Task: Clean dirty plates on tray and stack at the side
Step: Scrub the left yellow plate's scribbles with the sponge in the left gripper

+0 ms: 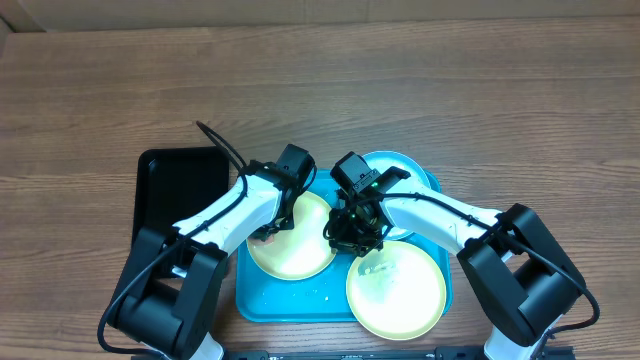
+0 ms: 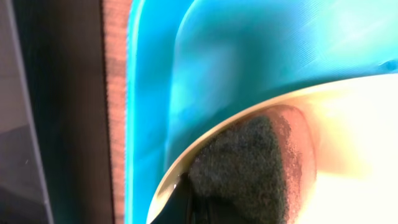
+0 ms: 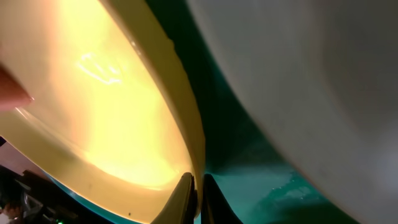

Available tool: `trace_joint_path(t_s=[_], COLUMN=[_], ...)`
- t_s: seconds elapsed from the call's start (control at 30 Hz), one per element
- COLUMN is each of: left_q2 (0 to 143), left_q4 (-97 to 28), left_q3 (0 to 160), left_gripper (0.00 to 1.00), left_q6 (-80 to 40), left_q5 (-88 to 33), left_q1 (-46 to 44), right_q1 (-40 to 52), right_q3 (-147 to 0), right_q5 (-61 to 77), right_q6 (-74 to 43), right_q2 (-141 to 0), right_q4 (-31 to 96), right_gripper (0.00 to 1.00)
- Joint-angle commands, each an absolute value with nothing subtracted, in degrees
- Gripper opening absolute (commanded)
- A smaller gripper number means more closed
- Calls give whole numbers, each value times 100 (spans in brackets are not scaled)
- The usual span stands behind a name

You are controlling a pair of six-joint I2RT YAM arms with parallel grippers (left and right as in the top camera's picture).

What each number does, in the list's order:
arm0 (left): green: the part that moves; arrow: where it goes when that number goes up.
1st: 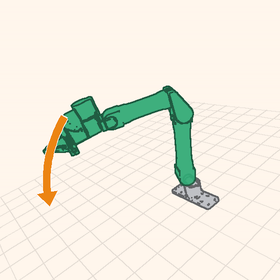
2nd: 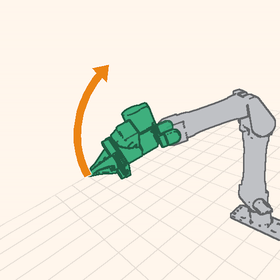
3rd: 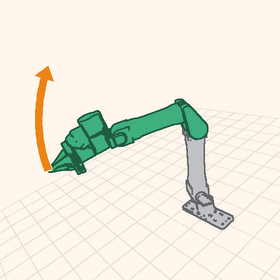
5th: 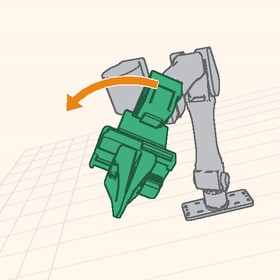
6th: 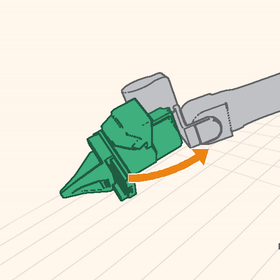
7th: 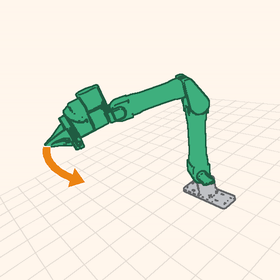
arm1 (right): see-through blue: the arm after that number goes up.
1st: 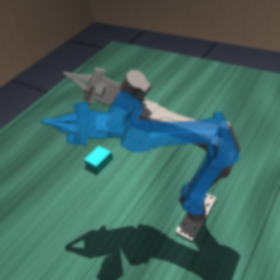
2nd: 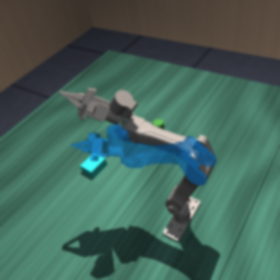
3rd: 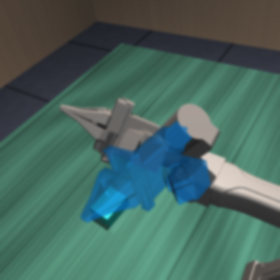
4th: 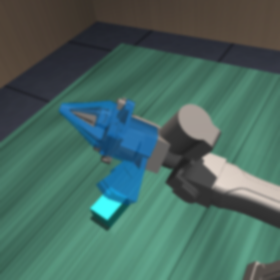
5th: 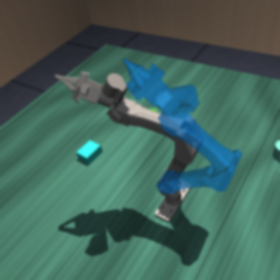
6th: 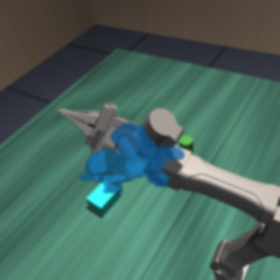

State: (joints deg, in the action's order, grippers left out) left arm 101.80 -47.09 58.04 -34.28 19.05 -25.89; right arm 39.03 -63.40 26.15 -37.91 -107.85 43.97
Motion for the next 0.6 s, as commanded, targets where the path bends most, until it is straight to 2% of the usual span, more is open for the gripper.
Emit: trace_joint_path(t_s=[0.0, 0.57], left_q2=[10335, 10337], left_q4=[-4510, -4152], left_q3=[6171, 6556], left_gripper=[4, 4], left_q6=[-3256, -2716], left_q5=[1990, 2121], left_q1=[-2521, -2517], right_q1=[3883, 3883], right_q3=[-6311, -6311], right_q5=[2477, 2477], right_q6=[-3594, -3555], right_q2=[-10750, -10750], right_q4=[4493, 4534], right_gripper=[4, 4])
